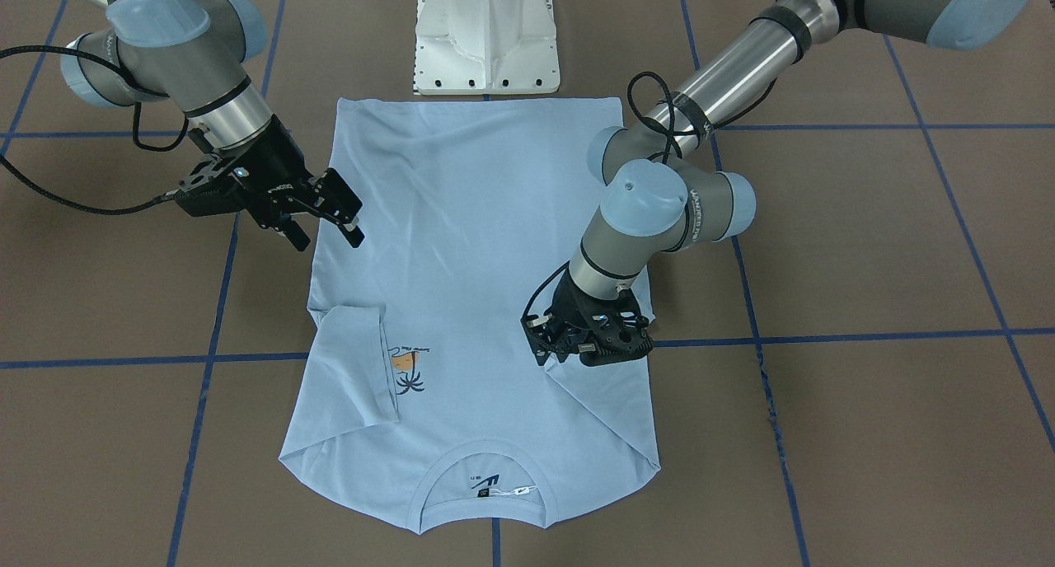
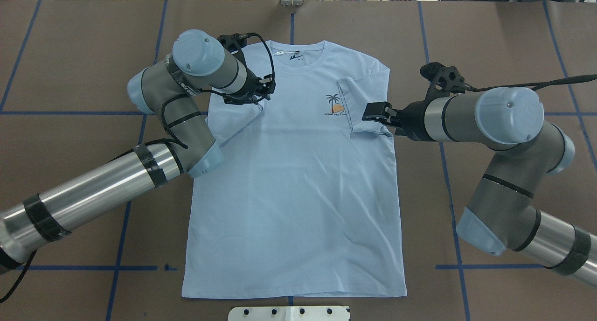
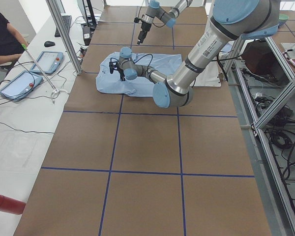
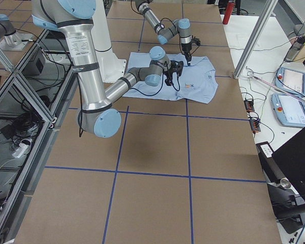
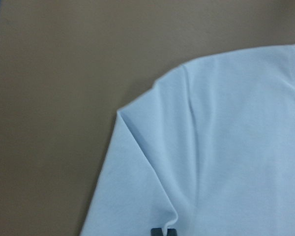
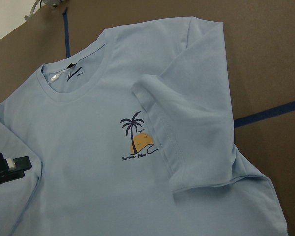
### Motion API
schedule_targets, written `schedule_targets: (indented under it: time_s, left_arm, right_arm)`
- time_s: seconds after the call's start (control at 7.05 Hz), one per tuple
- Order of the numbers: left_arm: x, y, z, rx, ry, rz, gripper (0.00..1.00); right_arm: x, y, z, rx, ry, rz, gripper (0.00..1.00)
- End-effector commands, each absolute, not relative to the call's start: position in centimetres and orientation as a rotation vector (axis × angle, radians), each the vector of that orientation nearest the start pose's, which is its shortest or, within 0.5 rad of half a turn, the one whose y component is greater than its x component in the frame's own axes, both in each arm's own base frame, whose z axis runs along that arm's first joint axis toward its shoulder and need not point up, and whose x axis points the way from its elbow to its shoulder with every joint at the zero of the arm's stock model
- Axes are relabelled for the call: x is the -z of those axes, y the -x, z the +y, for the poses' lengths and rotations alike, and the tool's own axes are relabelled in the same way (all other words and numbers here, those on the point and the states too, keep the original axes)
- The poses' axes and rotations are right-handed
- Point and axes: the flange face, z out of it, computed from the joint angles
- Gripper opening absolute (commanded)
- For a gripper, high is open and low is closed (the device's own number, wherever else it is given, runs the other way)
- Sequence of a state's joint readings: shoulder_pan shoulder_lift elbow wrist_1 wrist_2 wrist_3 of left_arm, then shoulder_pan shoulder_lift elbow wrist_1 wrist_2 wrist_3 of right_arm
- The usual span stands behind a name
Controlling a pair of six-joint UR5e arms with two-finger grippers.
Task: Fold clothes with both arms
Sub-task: 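Move the right gripper to the hem corner nearest the robot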
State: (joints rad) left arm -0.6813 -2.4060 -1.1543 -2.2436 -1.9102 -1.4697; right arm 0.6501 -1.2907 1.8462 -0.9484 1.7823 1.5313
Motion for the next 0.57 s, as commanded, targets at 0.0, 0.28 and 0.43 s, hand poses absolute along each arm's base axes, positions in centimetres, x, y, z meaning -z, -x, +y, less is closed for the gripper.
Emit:
schedule_targets:
  time_s: [0.0, 0.28, 0.43]
  left_arm:
    - [-20.0, -55.4, -50.0, 0.352, -0.046, 1.264, 0.84]
    - [-21.2, -49.3, -42.0, 0.306, -0.028, 1.344, 0.84]
    - [-22.1, -48.3, -41.3, 0.308, -0.026, 1.338, 0.84]
  right_arm:
    - [-30.7, 41.2, -41.1, -0.422, -0.139, -1.167, 1.0]
    - [-30.2, 44.0, -32.2, -0.418, 0.033, -1.051, 1.0]
    - [-31.8, 44.5, -26.4, -0.444, 0.014, -1.015, 1.0]
